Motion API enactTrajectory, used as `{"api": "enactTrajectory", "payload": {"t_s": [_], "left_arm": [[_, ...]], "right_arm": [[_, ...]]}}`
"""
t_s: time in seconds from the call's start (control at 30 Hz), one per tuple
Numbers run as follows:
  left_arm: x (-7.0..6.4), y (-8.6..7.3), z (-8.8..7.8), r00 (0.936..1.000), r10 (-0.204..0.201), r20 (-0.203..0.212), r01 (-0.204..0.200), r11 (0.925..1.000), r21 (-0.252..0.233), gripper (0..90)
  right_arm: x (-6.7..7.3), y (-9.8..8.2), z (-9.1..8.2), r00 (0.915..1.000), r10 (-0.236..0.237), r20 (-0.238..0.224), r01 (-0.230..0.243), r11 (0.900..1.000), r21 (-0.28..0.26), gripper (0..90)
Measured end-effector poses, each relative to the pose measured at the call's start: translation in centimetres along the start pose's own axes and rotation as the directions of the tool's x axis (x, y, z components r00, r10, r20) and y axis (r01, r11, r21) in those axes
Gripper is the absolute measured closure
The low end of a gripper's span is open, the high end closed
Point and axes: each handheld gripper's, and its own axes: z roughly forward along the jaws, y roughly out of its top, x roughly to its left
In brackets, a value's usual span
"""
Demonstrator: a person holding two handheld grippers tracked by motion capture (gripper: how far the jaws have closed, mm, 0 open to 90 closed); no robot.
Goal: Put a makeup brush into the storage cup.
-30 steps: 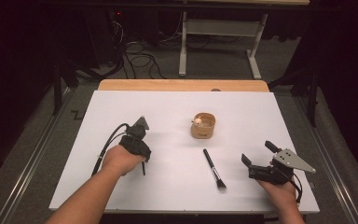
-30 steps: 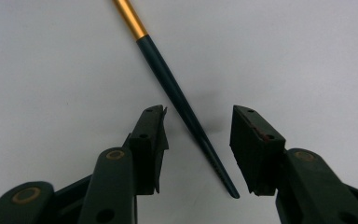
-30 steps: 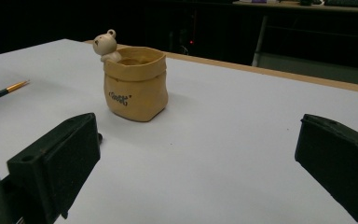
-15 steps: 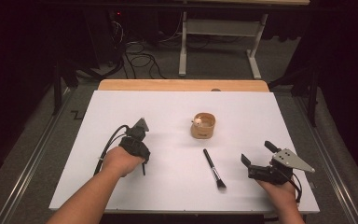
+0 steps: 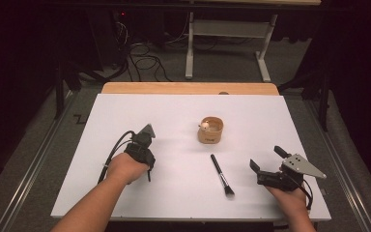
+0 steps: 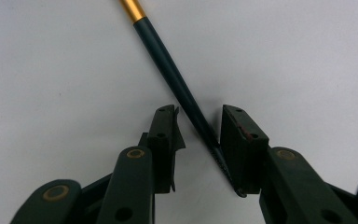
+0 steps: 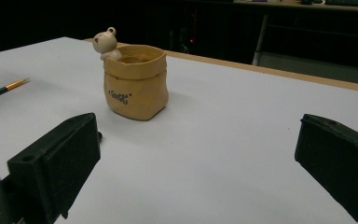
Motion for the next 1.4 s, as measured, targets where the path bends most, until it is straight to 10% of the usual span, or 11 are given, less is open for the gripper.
{"api": "enactTrajectory", "payload": {"t_s": [1.4], "left_arm": [[-0.1, -1.2, 0.0, 0.9874, 0.14, -0.073, -0.145, 0.9874, -0.063, 84.1]], "right_arm": [[0.0, 0.0, -0.1, 1.0, 0.008, 0.002, -0.008, 1.0, -0.002, 1.2]]}}
